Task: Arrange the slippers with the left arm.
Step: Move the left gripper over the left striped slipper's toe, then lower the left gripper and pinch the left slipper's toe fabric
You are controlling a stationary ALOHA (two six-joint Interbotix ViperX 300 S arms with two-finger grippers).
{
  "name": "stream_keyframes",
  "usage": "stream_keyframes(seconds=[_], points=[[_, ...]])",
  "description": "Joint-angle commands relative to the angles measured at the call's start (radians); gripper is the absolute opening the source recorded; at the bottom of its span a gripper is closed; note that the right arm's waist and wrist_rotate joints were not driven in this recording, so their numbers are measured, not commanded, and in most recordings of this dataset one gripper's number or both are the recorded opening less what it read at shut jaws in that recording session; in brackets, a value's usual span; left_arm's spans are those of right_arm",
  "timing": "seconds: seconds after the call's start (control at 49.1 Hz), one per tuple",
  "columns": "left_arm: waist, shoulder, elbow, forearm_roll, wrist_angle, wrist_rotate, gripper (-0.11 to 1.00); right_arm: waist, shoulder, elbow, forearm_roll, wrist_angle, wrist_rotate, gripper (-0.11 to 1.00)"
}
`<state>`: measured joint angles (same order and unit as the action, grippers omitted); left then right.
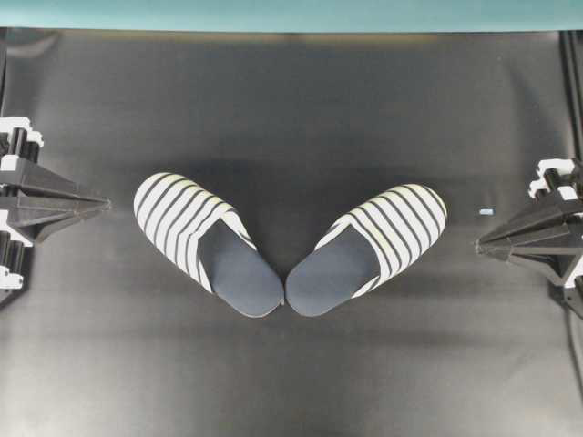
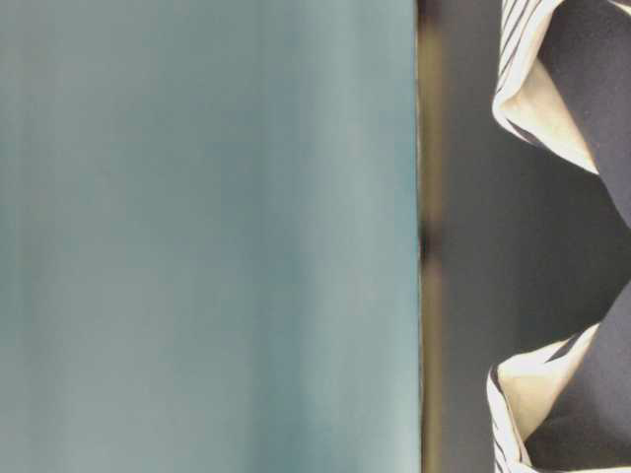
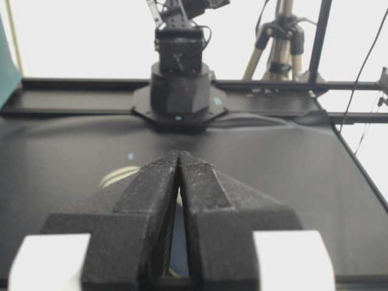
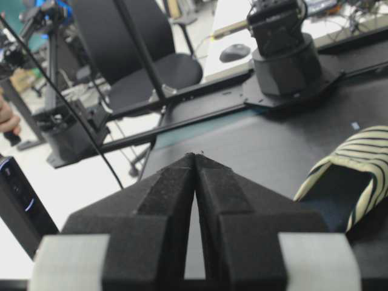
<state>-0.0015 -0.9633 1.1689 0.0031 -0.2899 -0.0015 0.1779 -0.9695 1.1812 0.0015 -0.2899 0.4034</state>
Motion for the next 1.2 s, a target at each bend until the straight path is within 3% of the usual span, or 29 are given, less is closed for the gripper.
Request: stream_keyframes(seconds=[0.0, 0.163, 0.346, 0.55, 0.733, 0.856, 0.937, 1.1, 1.182], points=[[0.005, 0.037, -0.054, 0.035, 0.031, -0.04, 0.05, 0.0, 0.014, -0.02, 0.003, -0.009, 0.0, 0.04], [0.02, 0.144, -0.193, 0.037, 0.279, -0.161, -0.01, 0.0, 0.014, -0.017, 0.054, 0.026, 0.0, 0.0], [0.04, 0.296, -0.345, 0.038, 0.629, -0.282, 0.0, 0.0, 0.014, -0.017, 0.055, 0.117, 0.0, 0.0], [0.063, 0.488, -0.482, 0.043, 0.891, -0.319, -0.01, 0.0, 0.014, -0.017, 0.055, 0.222, 0.0, 0.0], [0.087, 0.661, -0.646, 0.043, 1.095, -0.334, 0.0, 0.0, 0.014, -0.015, 0.055, 0.242, 0.002, 0.0], [0.12, 0.747, -0.724, 0.043, 1.163, -0.383, 0.01, 0.0, 0.014, -0.011, 0.054, 0.242, 0.0, 0.0], [0.127, 0.792, -0.747, 0.041, 1.169, -0.413, 0.14, 0.0, 0.012, -0.006, 0.055, 0.242, 0.0, 0.0], [0.118, 0.874, -0.759, 0.041, 1.169, -0.442, 0.63, 0.0, 0.006, 0.002, 0.054, 0.242, 0.0, 0.0], [0.117, 0.92, -0.761, 0.043, 1.17, -0.449, 0.82, 0.0, 0.003, 0.003, 0.055, 0.242, 0.002, 0.0]])
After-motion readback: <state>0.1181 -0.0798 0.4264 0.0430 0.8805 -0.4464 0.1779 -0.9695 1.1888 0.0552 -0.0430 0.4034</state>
